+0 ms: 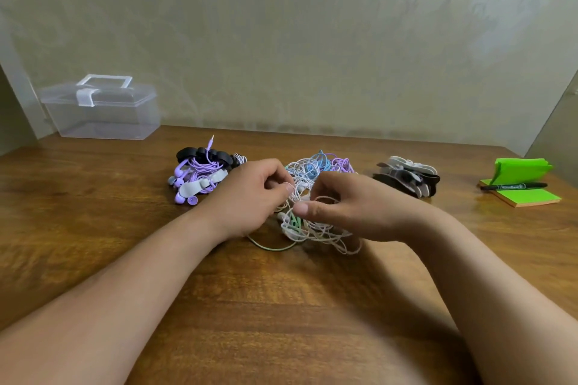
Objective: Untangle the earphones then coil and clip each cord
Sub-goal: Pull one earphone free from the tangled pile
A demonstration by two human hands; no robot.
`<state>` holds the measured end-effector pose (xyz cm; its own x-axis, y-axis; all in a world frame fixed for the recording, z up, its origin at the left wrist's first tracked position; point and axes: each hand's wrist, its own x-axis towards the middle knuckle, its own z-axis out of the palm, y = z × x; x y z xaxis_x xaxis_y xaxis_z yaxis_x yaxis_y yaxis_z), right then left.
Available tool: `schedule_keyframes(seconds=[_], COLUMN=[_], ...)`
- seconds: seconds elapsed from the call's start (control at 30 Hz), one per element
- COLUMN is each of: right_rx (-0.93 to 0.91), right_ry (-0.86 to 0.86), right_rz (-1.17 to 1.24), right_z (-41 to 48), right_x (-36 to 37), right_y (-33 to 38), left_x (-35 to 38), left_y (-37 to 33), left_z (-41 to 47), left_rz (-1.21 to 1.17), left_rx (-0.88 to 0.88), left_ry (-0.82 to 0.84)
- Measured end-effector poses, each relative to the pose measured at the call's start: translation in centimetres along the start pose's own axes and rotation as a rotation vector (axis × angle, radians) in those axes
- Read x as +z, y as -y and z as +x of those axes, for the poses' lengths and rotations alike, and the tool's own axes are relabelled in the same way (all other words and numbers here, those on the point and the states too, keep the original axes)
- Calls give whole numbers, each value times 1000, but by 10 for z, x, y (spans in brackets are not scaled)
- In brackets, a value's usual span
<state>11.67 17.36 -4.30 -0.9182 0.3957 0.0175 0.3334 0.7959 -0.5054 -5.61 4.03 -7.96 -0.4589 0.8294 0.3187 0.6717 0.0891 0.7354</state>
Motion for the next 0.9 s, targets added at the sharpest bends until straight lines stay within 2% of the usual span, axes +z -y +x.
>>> schedule_keyframes(seconds=[0.07,0.13,0.2,0.27,0.33,0.4,0.5,0.6,0.7,0.9], right_rx=[16,7,-48,-78,-74,-71,-55,-76,-110,-122], right_ry=[102,213,156,24,-61,-95,-121,-142,-138,-164], right_rz=[-35,-180,-233,-52,350,750,1122,1328,1492,1560], right_z=[-5,-7,-4,-1,-1,0,4,5,4,4], right_x=[-3,-2,-1,-8,-17,-21,-21,-20,-18,-15], right_y=[0,2,2,-4,-13,-19,-17,-10,-3,0], left_x=[0,1,0,-3,-5,-4,0,5,11,5], left_y=[-3,-7,-9,-11,-14,-15,-15,-19,-23,-24], left_z=[-1,-4,-5,-6,-6,-7,-10,-11,-11,-12], left_rz=[-23,-87,-190,-300,-371,-416,-384,-341,-289,-263], left_rx=[-24,-56,-98,-107,-67,-23,46,25,7,76], left_ry=[20,61,94,106,99,124,218,270,237,120])
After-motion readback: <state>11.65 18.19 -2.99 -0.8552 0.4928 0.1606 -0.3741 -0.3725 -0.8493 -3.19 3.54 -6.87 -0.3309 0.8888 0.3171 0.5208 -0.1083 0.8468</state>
